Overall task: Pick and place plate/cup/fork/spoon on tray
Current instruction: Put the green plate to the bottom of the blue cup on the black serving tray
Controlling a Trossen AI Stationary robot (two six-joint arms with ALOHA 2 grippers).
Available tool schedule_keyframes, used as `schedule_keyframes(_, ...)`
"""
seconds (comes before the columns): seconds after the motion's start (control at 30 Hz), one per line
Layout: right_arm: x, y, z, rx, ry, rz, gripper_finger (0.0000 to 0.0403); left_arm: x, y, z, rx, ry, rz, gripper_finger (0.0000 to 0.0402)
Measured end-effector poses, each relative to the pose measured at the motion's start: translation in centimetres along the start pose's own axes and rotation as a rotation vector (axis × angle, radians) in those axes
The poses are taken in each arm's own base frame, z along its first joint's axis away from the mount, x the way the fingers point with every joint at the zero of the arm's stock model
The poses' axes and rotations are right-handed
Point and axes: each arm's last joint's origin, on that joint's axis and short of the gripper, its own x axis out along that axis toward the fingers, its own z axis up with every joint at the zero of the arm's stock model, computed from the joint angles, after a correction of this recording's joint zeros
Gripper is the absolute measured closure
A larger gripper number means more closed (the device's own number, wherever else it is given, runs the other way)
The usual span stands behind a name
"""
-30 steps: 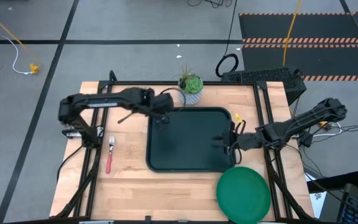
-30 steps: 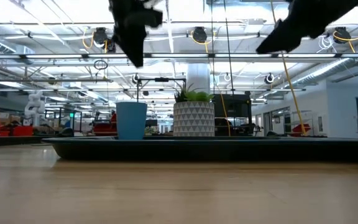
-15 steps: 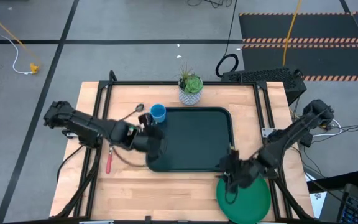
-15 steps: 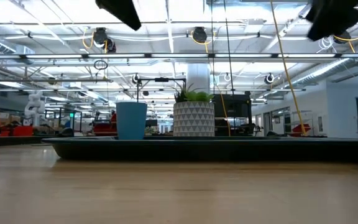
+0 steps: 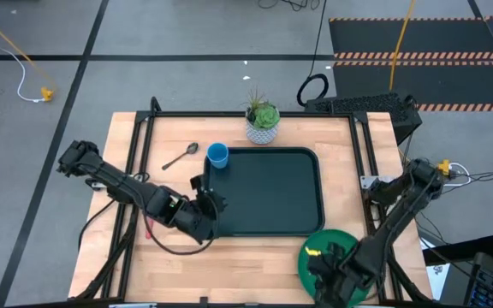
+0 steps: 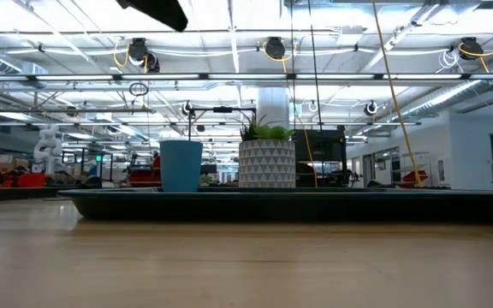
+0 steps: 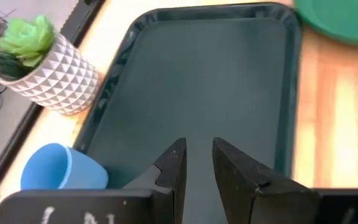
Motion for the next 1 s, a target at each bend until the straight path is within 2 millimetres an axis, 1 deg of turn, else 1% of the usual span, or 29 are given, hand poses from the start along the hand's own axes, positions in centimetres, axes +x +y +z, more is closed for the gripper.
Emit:
schedule_keyframes(0.1, 1.0, 0.4, -1.7, 0.091, 0.080, -0.020, 0.0204, -0.4, -0.5, -0.2, -0.007, -0.003, -0.018, 0.0321)
schedule_keyframes(0.2, 1.5, 0.8, -3.2, 0.144, 0.100, -0.018, 0.0204, -0.8, -0.9, -0.4, -0.025, -0.008, -0.031, 0.0321)
schedule_keyframes(0.43, 2.4, 2.3, -6.0, 0.093, 0.123, 0.079, 0.0204, -2.0, -2.3, -1.1, -0.053, -0.018, -0.079, 0.0321)
schedule_keyframes(0.53, 3.1, 2.5, -6.9, 0.061, 0.132, 0.073, 0.0205, -2.4, -2.8, -1.3, -0.060, -0.022, -0.095, 0.0321)
schedule_keyframes(0.77, 4.7, 2.6, -8.1, -0.027, 0.159, 0.045, 0.0238, -3.2, -3.6, -1.8, -0.077, -0.040, -0.105, 0.0321)
schedule_keyframes(1.0, 4.9, 2.6, -8.1, -0.065, 0.155, 0.041, 0.0266, -3.5, -3.8, -1.9, -0.101, -0.043, -0.112, 0.0321)
